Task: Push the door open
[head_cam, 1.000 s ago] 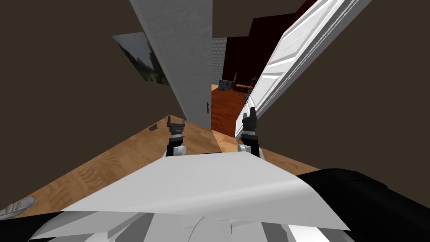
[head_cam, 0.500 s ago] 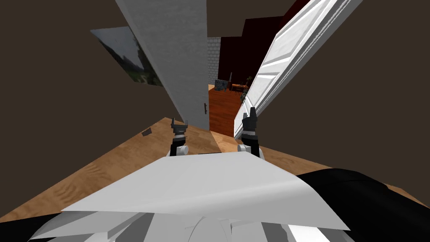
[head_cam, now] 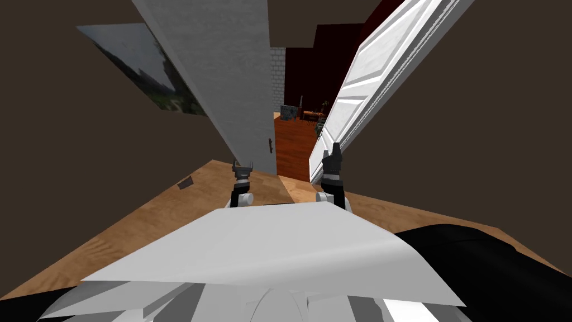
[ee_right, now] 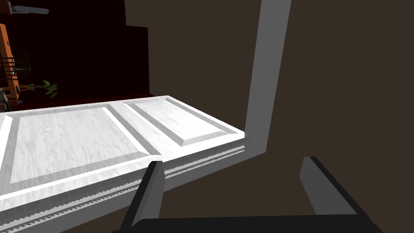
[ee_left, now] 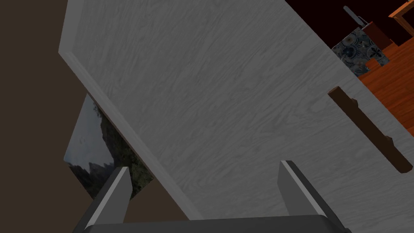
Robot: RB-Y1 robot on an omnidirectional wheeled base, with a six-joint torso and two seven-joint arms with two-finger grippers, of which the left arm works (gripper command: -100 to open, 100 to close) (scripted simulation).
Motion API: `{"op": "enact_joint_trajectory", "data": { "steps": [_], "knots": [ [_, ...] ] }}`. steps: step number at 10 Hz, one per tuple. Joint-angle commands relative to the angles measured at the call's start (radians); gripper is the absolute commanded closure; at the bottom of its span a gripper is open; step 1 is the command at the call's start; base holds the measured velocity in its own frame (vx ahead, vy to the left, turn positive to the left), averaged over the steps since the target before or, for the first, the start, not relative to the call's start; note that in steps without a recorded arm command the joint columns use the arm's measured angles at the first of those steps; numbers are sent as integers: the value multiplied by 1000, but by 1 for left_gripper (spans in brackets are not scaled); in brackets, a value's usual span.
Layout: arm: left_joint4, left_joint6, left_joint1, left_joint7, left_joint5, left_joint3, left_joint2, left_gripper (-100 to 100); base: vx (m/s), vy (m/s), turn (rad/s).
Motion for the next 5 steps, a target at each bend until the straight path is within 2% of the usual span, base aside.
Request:
{"op": "enact_joint_trajectory", "data": {
  "steps": [1, 5],
  "knots": [
    [43, -12, -16, 28, 18, -8, 1, -100, 89, 65, -160],
    [143, -33, -55, 88, 59, -27, -3, -100, 77, 56, -141]
  ]
}}
